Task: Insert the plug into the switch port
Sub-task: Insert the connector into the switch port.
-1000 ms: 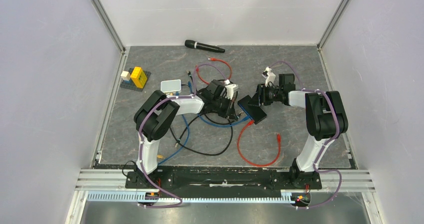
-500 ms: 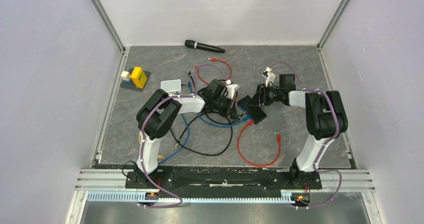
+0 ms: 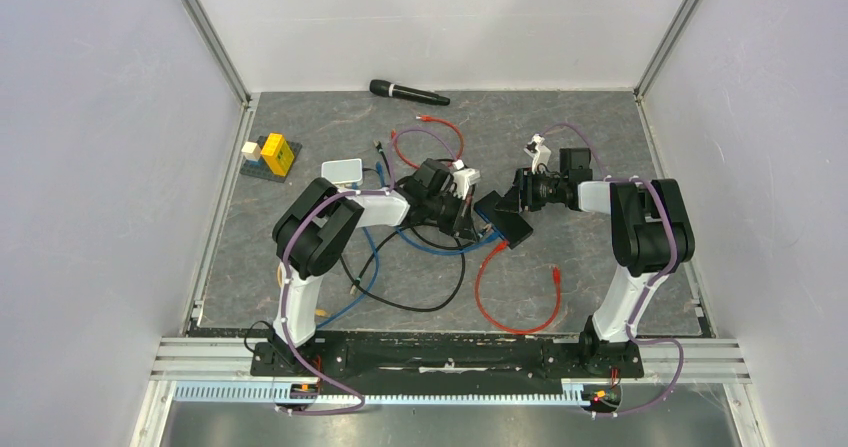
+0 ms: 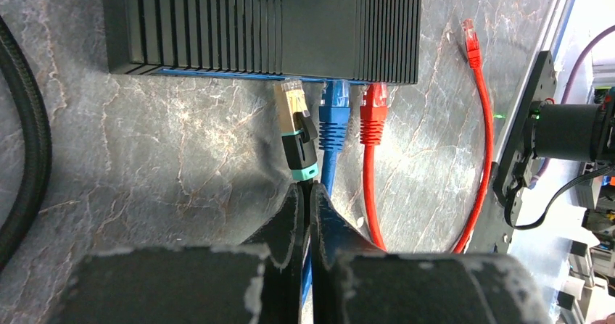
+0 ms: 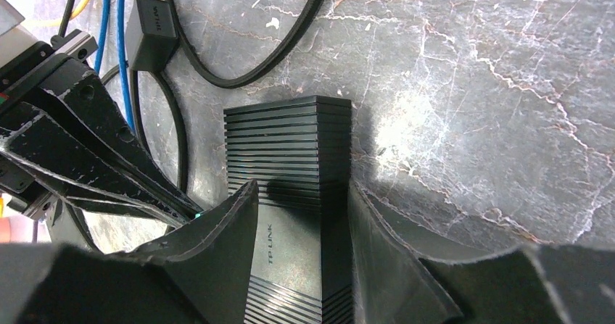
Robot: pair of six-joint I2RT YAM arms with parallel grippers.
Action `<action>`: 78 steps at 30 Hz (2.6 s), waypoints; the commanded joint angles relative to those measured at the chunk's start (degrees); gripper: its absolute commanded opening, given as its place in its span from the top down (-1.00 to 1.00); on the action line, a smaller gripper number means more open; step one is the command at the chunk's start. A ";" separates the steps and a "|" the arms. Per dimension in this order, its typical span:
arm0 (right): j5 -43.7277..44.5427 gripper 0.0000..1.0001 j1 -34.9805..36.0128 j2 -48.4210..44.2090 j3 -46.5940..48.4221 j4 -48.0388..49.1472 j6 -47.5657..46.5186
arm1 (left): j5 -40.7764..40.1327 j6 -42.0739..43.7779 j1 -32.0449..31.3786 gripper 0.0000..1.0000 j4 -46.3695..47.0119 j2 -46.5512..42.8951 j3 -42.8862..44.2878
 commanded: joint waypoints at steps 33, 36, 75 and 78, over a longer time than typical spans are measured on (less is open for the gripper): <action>0.45 0.02 -1.41 0.51 -10.96 2.92 7.28 | 2.92 -21.94 2.50 0.96 33.15 3.55 -11.47; 0.11 0.02 -1.75 0.93 -11.10 3.33 7.44 | 4.61 -22.50 2.50 0.96 36.06 3.32 -11.99; -0.52 0.01 -2.78 0.88 -10.92 4.52 8.38 | 4.77 -29.29 2.64 0.95 52.52 6.20 -14.03; -0.53 0.01 -2.76 0.78 -10.92 4.45 8.51 | 4.65 -30.23 2.59 0.95 54.13 6.38 -14.74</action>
